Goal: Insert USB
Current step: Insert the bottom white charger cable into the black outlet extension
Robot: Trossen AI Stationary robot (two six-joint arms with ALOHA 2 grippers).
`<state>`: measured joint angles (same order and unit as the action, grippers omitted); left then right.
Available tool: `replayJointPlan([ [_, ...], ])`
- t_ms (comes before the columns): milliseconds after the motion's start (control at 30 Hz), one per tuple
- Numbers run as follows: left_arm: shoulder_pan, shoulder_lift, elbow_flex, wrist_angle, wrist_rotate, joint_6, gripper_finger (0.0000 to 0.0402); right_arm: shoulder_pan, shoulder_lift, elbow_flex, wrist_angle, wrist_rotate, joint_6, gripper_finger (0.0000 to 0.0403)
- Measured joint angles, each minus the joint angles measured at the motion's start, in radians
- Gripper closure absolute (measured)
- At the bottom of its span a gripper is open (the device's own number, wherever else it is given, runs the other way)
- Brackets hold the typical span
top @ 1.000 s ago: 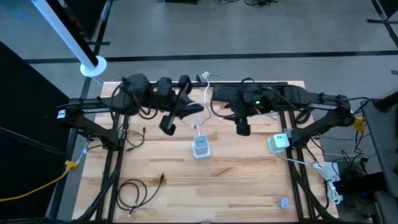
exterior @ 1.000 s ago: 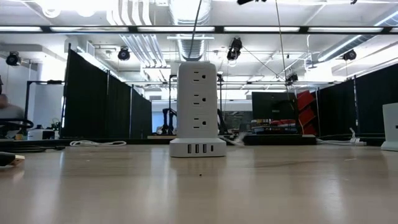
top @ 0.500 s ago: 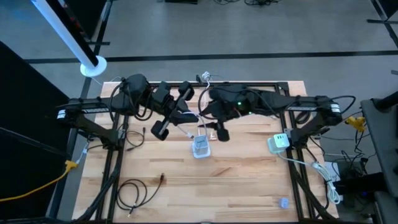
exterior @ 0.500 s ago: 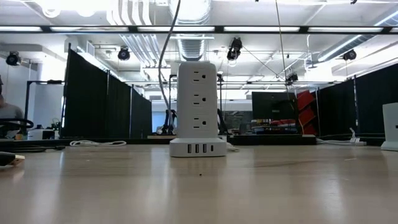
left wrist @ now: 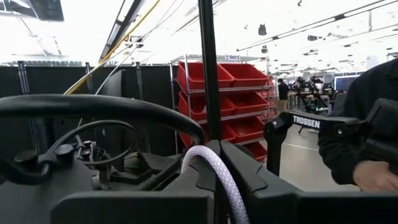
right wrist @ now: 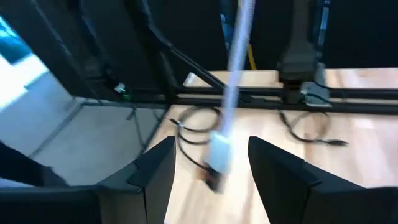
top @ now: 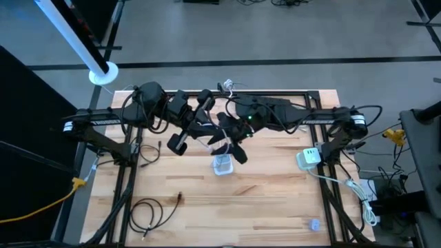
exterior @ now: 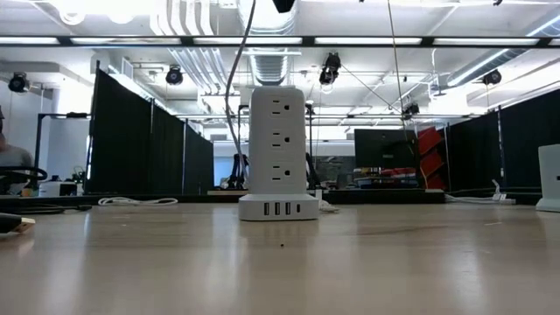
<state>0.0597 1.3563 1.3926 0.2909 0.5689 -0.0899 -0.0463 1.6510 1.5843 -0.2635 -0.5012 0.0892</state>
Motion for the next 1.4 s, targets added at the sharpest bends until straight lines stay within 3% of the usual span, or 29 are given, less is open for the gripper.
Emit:
replayJointPlan([
  [233,0.0,0.0,0.0,-0.001,0.0,0.003,0.0402,0.0,0.014,0.0,0.011,-0.012,0.035,0.024],
  [500,0.0,0.0,0.0,-0.037,0.0,0.003,0.0402,-0.004,0.014,0.0,0.015,-0.004,0.041,0.0385],
  [667,-0.002,0.0,0.0,-0.047,0.0,-0.002,0.0402,-0.01,0.006,0.0,0.001,0.014,0.03,0.0386],
  [933,-0.005,-0.006,0.0,-0.048,0.0,-0.037,0.04,-0.033,-0.103,0.0,-0.094,0.139,-0.048,0.0386],
  [1400,-0.003,-0.031,0.0,-0.093,-0.008,0.003,0.0361,-0.092,-0.282,0.0,-0.284,0.321,-0.079,0.0386],
])
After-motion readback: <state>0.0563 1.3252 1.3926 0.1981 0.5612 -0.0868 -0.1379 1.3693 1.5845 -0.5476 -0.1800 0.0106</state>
